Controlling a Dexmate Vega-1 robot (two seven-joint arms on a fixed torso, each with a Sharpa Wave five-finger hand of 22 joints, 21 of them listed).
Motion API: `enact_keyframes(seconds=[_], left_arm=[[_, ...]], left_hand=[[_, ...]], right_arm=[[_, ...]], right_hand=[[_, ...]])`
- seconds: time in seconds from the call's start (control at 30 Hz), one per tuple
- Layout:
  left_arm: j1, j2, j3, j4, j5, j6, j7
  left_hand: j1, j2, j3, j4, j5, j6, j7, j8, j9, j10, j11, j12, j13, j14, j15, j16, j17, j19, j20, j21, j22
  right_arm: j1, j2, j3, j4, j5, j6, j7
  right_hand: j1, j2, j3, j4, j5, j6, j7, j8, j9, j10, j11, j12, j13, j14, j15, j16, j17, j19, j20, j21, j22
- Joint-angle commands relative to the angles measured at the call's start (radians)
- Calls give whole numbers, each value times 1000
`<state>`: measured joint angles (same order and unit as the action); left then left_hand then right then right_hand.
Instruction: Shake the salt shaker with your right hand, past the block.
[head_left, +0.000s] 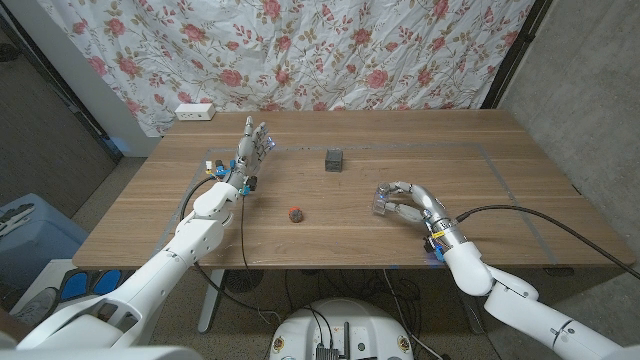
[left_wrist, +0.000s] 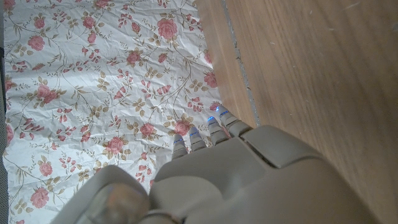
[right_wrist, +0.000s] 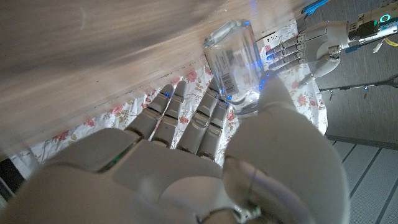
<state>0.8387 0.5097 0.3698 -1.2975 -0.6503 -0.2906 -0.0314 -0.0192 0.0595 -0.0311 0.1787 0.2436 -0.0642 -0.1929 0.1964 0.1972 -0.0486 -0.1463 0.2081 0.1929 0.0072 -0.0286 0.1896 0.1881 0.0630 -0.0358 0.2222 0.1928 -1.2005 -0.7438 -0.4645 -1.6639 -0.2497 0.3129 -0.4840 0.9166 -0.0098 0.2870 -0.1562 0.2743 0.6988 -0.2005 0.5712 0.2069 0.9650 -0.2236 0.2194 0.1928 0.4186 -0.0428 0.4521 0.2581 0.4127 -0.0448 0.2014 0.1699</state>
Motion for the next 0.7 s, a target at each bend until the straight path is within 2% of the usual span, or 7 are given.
enact_keyframes(seconds=[0.03,0.4,0.7], left_arm=[[0,0,0,-1,0,0,0],[0,0,0,-1,0,1,0],[1,0,0,-1,0,1,0]], left_hand=[[0,101,0,8,4,3,-7,4,6,-1,-9,4,4,1,-106,5,6,5,-24,4,5],[0,101,0,8,4,4,-8,5,6,0,-10,4,4,1,-105,5,6,5,-24,4,5],[0,101,0,8,4,4,-8,5,6,0,-9,4,4,2,-106,5,6,5,-24,4,5]], right_arm=[[36,-13,23,2,12,3,23],[78,-2,19,35,-1,31,19],[112,1,12,59,-64,56,-14]], right_hand=[[18,1,5,-5,-6,14,-9,4,4,13,0,7,6,11,-156,10,6,8,-11,0,2],[31,-1,0,-7,-13,25,-9,7,4,25,0,4,6,19,-153,17,8,11,-10,0,2],[36,0,-2,-7,-16,27,-11,7,4,29,0,3,6,21,-154,19,8,12,-9,-1,2]])
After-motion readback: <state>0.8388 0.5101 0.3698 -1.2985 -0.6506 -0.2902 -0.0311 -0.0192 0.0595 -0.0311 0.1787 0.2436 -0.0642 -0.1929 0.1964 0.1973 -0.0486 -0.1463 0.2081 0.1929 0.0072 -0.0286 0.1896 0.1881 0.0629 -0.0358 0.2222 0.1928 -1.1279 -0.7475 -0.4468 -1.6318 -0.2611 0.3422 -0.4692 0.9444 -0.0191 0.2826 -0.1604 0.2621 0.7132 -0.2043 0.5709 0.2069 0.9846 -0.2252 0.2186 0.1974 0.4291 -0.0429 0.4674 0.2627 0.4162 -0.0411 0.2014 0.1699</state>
